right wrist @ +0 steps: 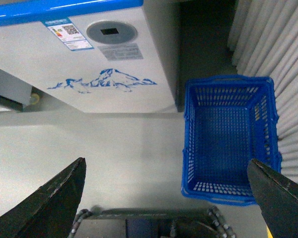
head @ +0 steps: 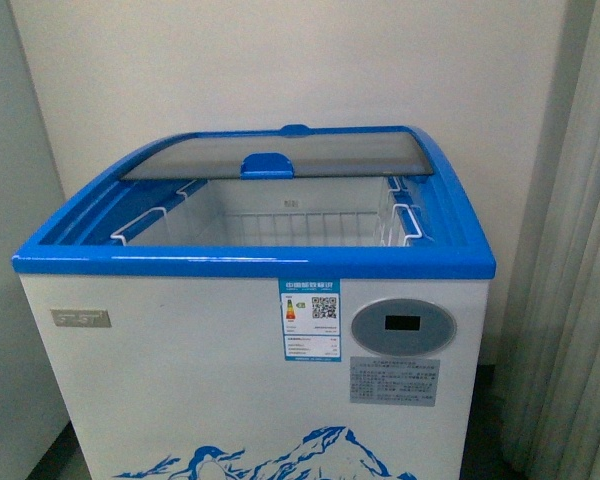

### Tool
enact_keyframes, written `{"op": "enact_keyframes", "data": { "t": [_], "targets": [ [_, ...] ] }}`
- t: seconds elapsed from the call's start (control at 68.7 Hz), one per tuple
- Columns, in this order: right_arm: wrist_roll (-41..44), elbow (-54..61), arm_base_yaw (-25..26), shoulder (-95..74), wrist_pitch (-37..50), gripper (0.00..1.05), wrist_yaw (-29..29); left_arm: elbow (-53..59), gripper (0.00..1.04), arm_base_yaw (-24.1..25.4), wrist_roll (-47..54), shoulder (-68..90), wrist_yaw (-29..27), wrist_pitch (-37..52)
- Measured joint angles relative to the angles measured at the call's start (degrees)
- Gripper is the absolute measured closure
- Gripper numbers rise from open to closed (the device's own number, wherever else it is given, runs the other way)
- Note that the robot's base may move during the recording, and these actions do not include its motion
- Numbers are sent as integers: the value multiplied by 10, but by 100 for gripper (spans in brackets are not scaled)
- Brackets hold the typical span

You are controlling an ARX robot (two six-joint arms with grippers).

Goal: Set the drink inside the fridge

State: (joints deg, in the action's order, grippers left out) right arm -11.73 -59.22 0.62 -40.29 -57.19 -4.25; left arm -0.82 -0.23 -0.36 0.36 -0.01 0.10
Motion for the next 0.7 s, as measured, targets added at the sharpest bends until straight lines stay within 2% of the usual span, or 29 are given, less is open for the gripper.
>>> {"op": "enact_keyframes", "data": {
  "t": [0.087, 0.146, 0.175, 0.306, 0.379, 0.466, 0.699],
  "targets": [
    [56, 125, -4, 118, 233, 24, 38, 0, 102, 0, 1, 0, 0, 0],
    [89, 228, -4, 195, 408, 39, 40, 0, 102, 0, 1, 0, 0, 0],
    [95, 255, -4, 206, 441, 44, 40, 0, 102, 0, 1, 0, 0, 0],
    [106, 347, -5, 232, 490, 67, 41, 0, 102, 0, 1, 0, 0, 0],
    [111, 394, -5, 260, 511, 86, 42, 0, 102, 0, 1, 0, 0, 0],
    [113, 421, -5, 280, 524, 102, 42, 0, 102, 0, 1, 0, 0, 0],
    [115, 482, -5, 314, 545, 102, 42, 0, 102, 0, 1, 0, 0, 0]
  ]
}}
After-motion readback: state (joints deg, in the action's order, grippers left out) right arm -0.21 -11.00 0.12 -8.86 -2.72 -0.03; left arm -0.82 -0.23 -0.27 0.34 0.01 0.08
